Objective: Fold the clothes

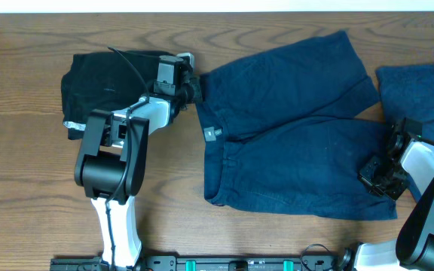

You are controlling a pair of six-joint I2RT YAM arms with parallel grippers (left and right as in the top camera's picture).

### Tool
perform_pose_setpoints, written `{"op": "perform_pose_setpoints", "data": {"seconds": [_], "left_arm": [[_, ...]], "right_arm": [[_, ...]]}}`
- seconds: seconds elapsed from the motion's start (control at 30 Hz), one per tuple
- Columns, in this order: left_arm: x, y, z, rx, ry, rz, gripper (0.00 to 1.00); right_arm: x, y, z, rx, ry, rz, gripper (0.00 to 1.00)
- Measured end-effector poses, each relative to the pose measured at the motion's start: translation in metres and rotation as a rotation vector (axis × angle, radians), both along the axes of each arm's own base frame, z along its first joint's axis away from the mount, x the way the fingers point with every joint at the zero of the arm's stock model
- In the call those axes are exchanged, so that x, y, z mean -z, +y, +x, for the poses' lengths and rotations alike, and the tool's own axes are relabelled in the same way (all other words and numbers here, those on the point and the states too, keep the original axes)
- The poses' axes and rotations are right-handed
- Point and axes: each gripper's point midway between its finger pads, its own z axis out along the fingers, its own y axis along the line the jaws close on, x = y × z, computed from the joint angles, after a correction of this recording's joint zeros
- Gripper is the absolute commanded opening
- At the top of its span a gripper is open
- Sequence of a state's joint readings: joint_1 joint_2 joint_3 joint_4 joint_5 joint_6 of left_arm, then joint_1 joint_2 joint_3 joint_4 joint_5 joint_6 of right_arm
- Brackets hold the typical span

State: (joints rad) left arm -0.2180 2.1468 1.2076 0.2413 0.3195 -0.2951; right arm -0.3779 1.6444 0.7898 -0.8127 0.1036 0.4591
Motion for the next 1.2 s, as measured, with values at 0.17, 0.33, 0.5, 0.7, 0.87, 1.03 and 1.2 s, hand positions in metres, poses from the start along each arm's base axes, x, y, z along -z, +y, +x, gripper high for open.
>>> {"op": "perform_pose_setpoints", "data": {"seconds": [0.17,0.33,0.5,0.7,0.87,1.03,1.2], "left_arm": [[0.000,-0.004,0.019,-0.010,-0.080,-0.030,0.11],[-0.003,0.002,0.036,-0.056,-0.169,-0.014,0.11],[-0.005,0.004,0.045,-0.075,-0.229,-0.015,0.11],[-0.008,0.003,0.046,-0.053,-0.237,-0.029,0.17],[-0.037,0.007,0.050,-0.040,-0.276,-0.035,0.29],[-0.132,0.028,0.042,-0.078,-0.336,-0.033,0.30],[-0.201,0.034,-0.025,-0.056,-0.197,-0.018,0.23]], "right_arm": [[0.000,0.000,0.000,0.000,0.000,0.000,0.01],[0.000,0.000,0.000,0.000,0.000,0.000,0.01],[0.000,0.000,0.000,0.000,0.000,0.000,0.01],[0.000,0.000,0.000,0.000,0.000,0.000,0.02],[0.000,-0.002,0.000,-0.009,0.002,-0.011,0.16],[-0.002,-0.008,-0.001,-0.020,0.008,-0.043,0.34],[-0.002,-0.011,0.003,-0.025,-0.008,-0.058,0.35]]}}
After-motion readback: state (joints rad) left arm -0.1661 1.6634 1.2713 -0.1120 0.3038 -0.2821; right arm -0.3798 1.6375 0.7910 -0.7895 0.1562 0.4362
